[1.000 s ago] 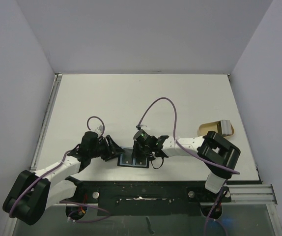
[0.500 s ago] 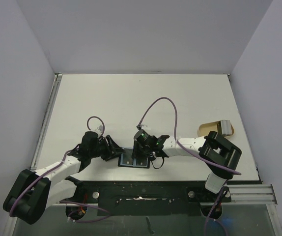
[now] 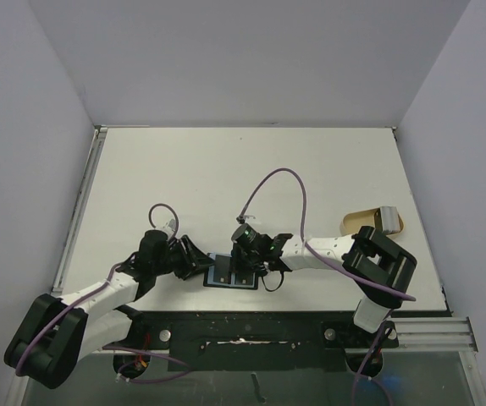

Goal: Put the credit cards into the card holder
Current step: Turn over the card slot in the card holder.

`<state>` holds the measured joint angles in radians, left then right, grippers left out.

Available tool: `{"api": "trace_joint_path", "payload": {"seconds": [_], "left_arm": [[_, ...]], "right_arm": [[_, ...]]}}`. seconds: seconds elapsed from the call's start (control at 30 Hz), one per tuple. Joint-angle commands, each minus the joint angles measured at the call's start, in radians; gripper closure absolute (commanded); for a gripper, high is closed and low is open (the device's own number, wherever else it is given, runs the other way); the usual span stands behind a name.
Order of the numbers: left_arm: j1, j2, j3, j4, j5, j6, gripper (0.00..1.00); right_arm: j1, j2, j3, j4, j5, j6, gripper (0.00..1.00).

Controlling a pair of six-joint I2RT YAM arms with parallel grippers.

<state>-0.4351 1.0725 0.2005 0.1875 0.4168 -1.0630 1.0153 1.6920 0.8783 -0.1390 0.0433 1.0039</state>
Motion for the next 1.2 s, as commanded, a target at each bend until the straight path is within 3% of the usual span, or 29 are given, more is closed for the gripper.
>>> {"api": "trace_joint_path", "payload": {"seconds": [0.0, 1.17], "left_arm": [[0.004, -0.008, -0.001, 0.146, 0.048, -0.029, 0.58], [0.001, 0.099, -0.018, 0.216, 0.056, 0.009, 0.58]], "right_arm": [[-0.001, -0.02, -0.026, -0.016, 0.026, -0.008, 0.93], [-0.008, -0.02, -0.054, 0.002, 0.024, -0.008, 0.93]]}}
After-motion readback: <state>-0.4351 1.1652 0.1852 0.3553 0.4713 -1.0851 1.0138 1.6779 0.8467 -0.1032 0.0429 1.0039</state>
